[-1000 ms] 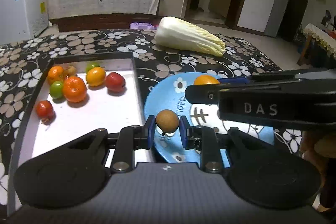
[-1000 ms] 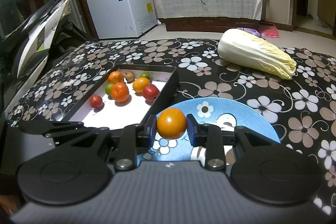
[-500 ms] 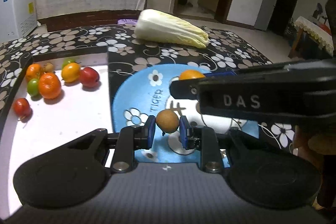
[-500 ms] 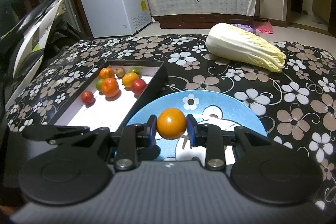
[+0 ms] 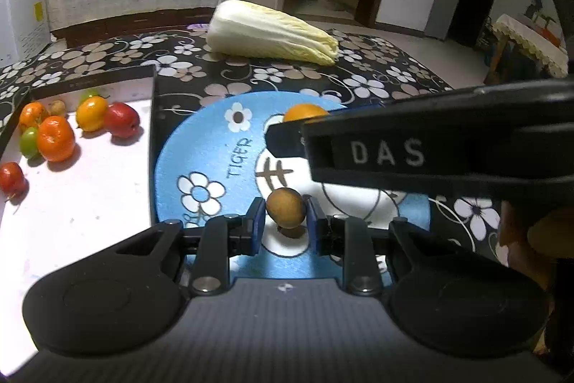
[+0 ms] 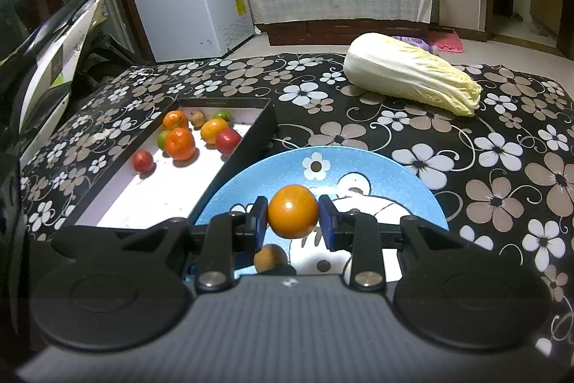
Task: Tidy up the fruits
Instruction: 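Lower the kiwi onto the blue plate and open the left tool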
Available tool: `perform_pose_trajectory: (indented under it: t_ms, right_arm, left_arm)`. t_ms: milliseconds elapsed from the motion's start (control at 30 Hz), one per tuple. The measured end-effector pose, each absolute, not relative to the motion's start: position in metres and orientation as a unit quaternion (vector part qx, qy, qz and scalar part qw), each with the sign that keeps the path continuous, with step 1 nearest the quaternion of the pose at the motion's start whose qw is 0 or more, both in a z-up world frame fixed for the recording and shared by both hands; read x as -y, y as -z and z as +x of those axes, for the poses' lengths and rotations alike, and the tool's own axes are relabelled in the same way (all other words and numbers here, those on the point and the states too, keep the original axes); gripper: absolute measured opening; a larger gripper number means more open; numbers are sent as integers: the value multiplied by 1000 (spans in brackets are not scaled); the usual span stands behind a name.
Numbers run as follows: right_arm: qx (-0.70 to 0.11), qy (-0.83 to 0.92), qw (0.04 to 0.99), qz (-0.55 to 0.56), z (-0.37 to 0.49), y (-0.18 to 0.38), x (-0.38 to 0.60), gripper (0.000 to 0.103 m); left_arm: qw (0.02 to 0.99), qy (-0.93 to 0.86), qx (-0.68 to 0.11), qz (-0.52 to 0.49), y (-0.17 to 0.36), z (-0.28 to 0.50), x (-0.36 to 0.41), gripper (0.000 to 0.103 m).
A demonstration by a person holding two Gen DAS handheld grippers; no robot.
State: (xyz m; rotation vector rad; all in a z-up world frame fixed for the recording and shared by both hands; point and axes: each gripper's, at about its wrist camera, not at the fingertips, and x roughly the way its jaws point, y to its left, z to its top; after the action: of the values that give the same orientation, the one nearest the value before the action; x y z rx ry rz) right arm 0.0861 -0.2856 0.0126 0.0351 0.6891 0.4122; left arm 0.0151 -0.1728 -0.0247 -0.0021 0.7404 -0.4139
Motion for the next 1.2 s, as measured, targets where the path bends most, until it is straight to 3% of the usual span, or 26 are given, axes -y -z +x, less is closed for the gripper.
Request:
perform_pose_trajectory:
  t_ms: [467, 600, 1200]
  right_arm:
    - [-350, -190, 917, 19, 91, -4, 290, 33]
    - [-356, -184, 916, 19, 93, 0, 292, 33]
    - [-367, -161, 916, 26, 102, 10, 296, 33]
  left_arm:
    - [909, 225, -351, 10, 23, 11, 176, 30]
    - [910, 225, -347, 12, 20, 7, 173, 36]
    - [921, 212, -326, -4, -1, 0, 146, 42]
